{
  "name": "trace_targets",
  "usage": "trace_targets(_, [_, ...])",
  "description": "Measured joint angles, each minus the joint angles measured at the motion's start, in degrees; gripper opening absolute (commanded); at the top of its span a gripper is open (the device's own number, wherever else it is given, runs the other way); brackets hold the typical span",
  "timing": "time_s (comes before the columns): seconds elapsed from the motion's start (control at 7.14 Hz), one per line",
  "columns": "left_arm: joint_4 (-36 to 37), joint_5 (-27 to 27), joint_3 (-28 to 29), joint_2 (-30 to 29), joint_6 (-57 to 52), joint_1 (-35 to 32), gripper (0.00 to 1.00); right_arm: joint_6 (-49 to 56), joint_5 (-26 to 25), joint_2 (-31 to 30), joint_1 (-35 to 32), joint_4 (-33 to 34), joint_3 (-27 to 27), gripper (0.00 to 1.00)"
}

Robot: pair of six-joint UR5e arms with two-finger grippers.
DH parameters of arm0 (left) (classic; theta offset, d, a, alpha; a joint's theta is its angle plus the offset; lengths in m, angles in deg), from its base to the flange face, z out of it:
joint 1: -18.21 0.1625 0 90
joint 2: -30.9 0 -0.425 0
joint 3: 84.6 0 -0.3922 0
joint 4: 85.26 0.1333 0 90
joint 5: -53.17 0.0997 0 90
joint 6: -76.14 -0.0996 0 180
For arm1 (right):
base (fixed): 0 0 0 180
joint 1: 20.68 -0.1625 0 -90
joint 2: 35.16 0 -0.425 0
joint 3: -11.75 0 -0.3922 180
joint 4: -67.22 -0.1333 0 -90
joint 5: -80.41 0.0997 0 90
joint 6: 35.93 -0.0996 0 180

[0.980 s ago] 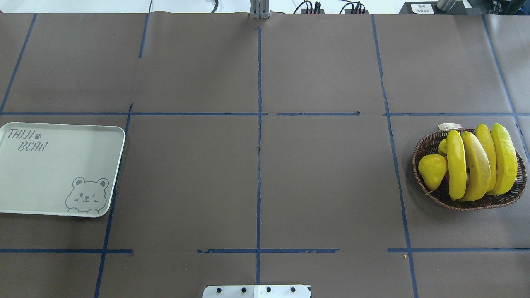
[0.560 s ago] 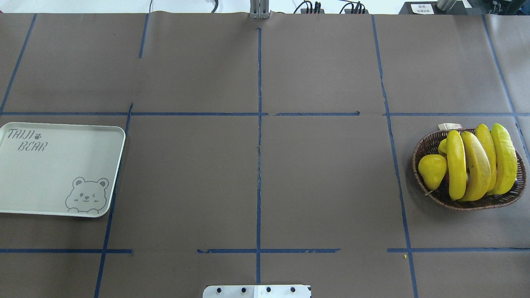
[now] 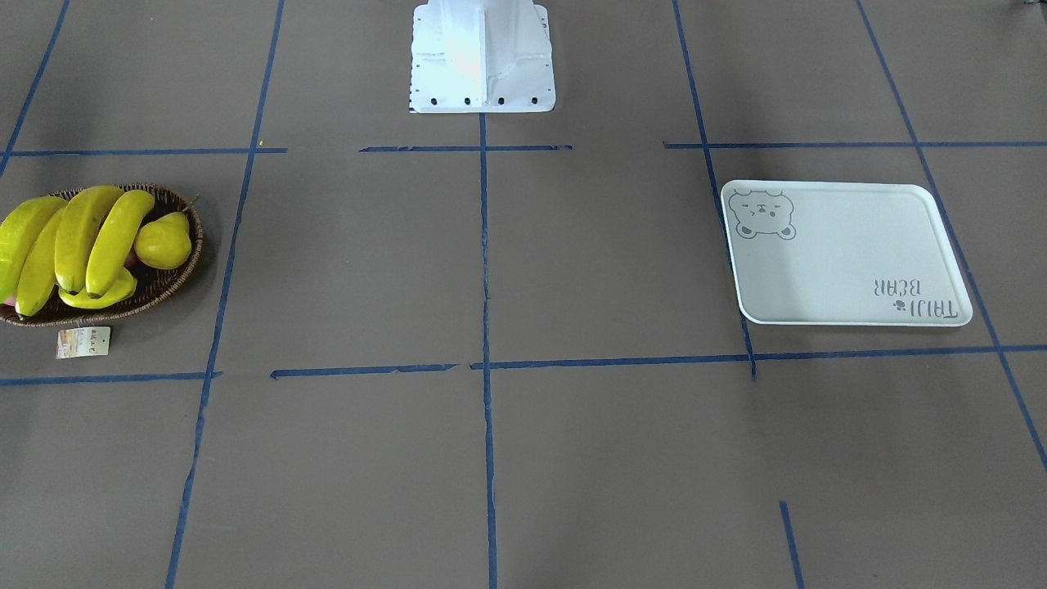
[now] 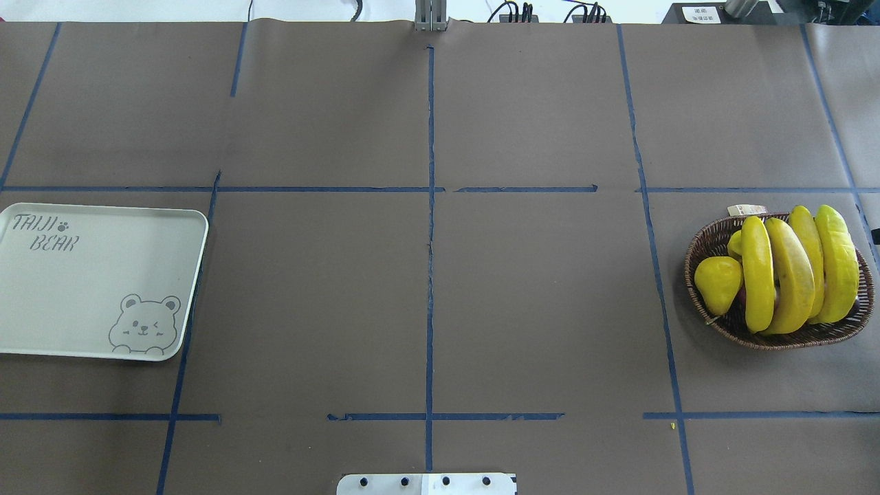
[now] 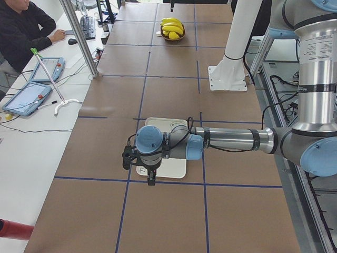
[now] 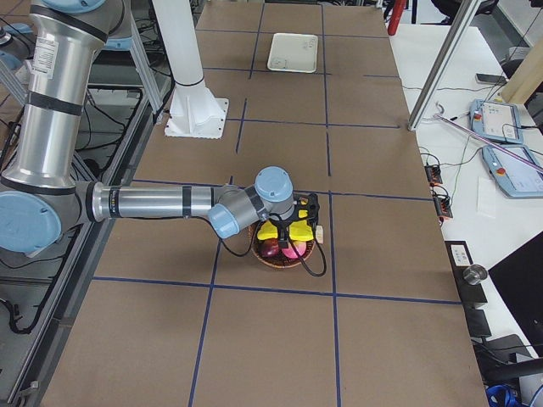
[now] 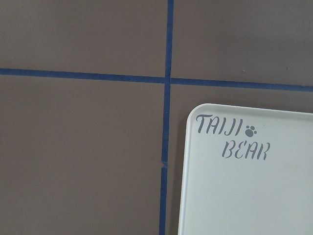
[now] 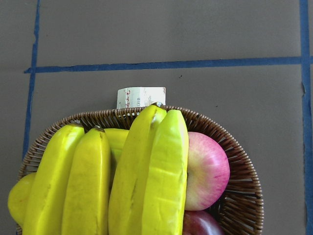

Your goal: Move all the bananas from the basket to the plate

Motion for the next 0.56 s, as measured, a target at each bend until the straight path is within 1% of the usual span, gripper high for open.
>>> trace_targets(0.28, [0.01, -0.03, 0.0, 0.0, 0.02, 0.03, 1.0, -2.47, -2.14, -0.75, 3.24, -1.01, -0.07, 0.97])
trace_targets(0.56, [0.01, -0.08, 0.05, -0.04, 0.02, 0.06, 1.0, -2.8, -4.17, -1.08, 6.78, -1.35, -0.13, 0.89])
